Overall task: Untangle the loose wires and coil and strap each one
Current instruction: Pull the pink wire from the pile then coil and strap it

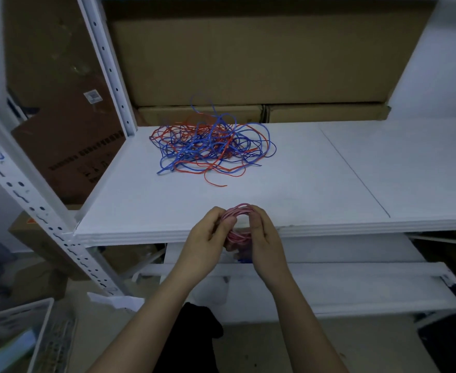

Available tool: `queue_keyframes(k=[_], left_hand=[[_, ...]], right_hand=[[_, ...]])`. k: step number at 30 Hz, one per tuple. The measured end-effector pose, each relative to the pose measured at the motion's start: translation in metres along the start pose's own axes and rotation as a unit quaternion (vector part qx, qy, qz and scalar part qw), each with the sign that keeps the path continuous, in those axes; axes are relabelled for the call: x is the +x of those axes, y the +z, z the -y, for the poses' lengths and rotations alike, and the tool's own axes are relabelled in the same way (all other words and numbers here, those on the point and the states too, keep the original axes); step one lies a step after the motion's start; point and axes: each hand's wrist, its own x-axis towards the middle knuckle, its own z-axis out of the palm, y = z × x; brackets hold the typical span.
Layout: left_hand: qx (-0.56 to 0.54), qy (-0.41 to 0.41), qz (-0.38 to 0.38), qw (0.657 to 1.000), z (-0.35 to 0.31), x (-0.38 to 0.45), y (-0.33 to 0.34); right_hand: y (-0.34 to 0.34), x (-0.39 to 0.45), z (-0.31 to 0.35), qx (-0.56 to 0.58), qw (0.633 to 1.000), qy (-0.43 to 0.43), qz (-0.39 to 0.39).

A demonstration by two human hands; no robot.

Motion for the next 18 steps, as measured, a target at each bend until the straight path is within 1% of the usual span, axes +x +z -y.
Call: queue_keyframes(k=[2,4,8,12,14,16,18], left_hand=[[-0.006,-0.008,0.021,1.0,-0.002,0.004,0.01],[0.016,-0.005,0.046,0.999,-0.004,0.009,0.02],[0.082,0.034,0.101,0.991,-0.006,0.025,0.037],[0.134,0.047,0.184,0.973,-0.015,0.045,0.064],[0.155,0.079,0.208,0.963,-0.023,0.058,0.085],[0.178,0.139,0.216,0.95,-0.031,0.072,0.109],[0.172,0.186,0.209,0.945,-0.039,0.091,0.131]], right_hand=[[-0.008,-0.001,-0.002,0.001,0.999,-0.002,-0.036],[-0.017,-0.001,-0.006,-0.009,0.997,-0.009,-0.074],[-0.045,-0.002,-0.012,-0.063,0.988,-0.017,-0.139],[-0.087,0.002,-0.007,-0.167,0.977,-0.033,-0.126],[-0.106,0.008,0.0,-0.191,0.973,-0.039,-0.126],[-0.125,0.016,0.008,-0.172,0.973,-0.032,-0.149],[-0.142,0.027,0.016,-0.154,0.971,-0.031,-0.179]])
